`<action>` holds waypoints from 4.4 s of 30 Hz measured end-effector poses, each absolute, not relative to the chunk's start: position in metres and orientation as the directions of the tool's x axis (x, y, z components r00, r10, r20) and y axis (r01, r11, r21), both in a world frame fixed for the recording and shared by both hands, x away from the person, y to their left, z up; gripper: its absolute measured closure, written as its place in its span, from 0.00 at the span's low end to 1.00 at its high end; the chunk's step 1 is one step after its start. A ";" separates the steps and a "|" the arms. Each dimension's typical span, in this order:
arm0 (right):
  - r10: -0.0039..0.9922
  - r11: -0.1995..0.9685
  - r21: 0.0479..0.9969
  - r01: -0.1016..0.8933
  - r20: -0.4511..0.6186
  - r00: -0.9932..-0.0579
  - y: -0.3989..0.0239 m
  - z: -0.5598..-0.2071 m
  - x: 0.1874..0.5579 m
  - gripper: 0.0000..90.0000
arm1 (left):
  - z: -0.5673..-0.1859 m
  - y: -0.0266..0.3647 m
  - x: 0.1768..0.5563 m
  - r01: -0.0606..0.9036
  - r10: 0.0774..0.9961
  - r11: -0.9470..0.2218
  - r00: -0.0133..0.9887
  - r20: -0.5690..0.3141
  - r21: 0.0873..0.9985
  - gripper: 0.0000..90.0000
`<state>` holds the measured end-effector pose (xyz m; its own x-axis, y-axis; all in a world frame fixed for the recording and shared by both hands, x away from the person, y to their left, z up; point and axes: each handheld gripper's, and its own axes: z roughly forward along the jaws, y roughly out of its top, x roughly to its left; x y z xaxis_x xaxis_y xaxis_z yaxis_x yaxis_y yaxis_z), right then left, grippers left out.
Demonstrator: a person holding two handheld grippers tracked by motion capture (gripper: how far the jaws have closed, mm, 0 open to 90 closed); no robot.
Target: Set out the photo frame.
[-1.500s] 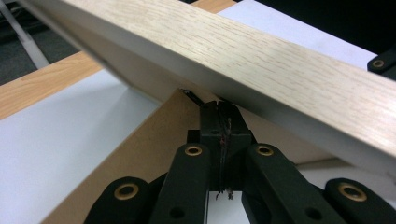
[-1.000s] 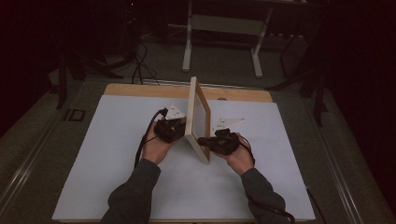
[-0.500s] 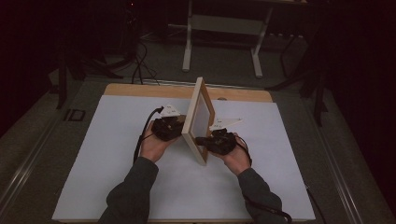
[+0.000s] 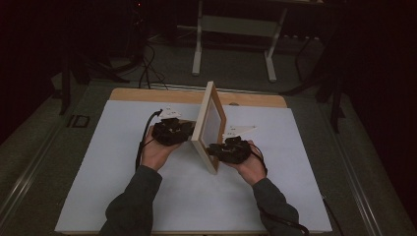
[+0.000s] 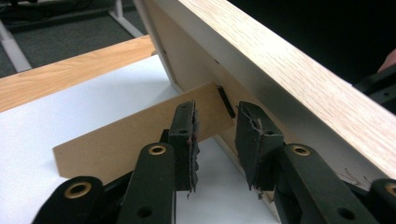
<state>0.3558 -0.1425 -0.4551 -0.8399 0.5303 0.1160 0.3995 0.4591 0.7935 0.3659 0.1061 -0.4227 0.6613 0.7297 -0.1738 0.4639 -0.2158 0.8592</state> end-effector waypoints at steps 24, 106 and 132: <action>0.585 0.404 0.800 0.444 0.147 -0.798 -0.172 -0.461 0.357 0.68 | -0.386 0.092 0.339 0.449 0.766 -0.155 0.617 -0.180 0.880 0.37; 0.629 0.405 0.789 0.461 0.125 -0.767 -0.197 -0.465 0.354 0.64 | -0.407 0.121 0.354 0.498 0.733 -0.218 0.652 -0.196 0.839 0.79; 0.710 0.438 0.794 0.422 -0.017 -0.704 -0.208 -0.439 0.370 0.59 | -0.414 0.132 0.372 0.481 0.550 -0.217 0.779 -0.301 0.850 0.80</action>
<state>0.3696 -0.2083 -0.4391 -0.7037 0.7103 -0.0173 0.4224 0.4379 0.7936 0.3723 0.1325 -0.4143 0.7791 0.5501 -0.3006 0.4808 -0.2167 0.8497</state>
